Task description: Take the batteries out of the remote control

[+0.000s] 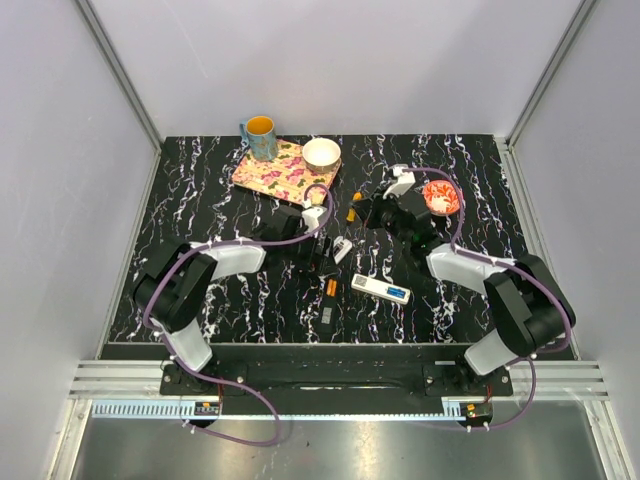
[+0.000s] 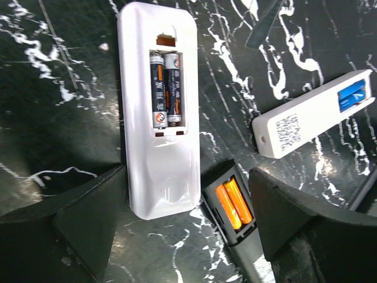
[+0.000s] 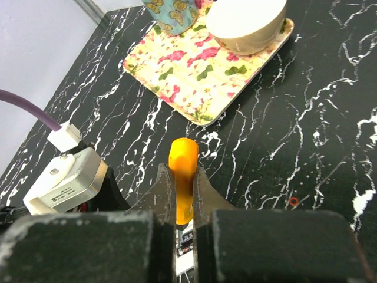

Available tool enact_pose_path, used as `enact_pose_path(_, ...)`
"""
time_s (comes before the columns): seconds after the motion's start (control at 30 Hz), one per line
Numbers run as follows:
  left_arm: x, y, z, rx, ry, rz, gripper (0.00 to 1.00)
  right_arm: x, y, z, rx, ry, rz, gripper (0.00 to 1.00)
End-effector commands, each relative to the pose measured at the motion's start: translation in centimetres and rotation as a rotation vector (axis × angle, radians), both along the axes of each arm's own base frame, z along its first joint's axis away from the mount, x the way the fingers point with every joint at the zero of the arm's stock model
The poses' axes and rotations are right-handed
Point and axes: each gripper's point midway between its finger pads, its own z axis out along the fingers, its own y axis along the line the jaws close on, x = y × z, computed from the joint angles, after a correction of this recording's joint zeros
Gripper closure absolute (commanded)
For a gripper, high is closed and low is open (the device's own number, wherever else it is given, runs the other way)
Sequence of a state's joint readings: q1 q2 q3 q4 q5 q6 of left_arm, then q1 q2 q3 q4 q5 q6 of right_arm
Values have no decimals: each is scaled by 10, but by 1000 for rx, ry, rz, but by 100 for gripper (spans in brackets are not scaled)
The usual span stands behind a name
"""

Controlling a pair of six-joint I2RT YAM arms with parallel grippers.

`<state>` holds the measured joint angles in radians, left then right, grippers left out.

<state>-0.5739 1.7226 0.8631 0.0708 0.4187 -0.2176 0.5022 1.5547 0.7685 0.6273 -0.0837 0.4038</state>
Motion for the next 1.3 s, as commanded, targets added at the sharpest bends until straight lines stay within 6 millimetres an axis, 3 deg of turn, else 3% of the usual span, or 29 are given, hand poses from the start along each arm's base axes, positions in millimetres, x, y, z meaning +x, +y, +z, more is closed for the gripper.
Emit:
enact_pose_path(0.0,-13,-22,12,-114,82,35,12,-2,-16,23,-15,-69,-68,100)
enact_pose_path(0.27,-8,-67,32,-286,143,23,15,-2,-42,27,-64,-59,-148,100)
enact_pose_path(0.47,-7,-92,25,-327,172,4,15,-1,-59,28,-76,-48,-192,100)
enact_pose_path(0.6,6,-105,25,-363,175,19,15,-5,-70,33,-79,-53,-220,100)
enact_pose_path(0.8,23,-128,45,-436,111,-22,15,-11,-92,47,-95,-76,-292,100)
enact_pose_path(0.9,21,-137,59,-509,99,-71,14,-14,-100,53,-104,-85,-319,100)
enact_pose_path(1.03,21,-130,77,-503,10,-105,14,-16,-108,59,-110,-89,-345,100)
enact_pose_path(1.1,21,-119,73,-424,-53,-118,13,-18,-111,61,-117,-91,-348,100)
enact_pose_path(1.13,22,-114,88,-404,-113,-124,12,-19,-112,63,-115,-94,-352,100)
enact_pose_path(1.27,56,-81,78,-116,-369,-96,7,-24,-111,61,-143,-90,-327,100)
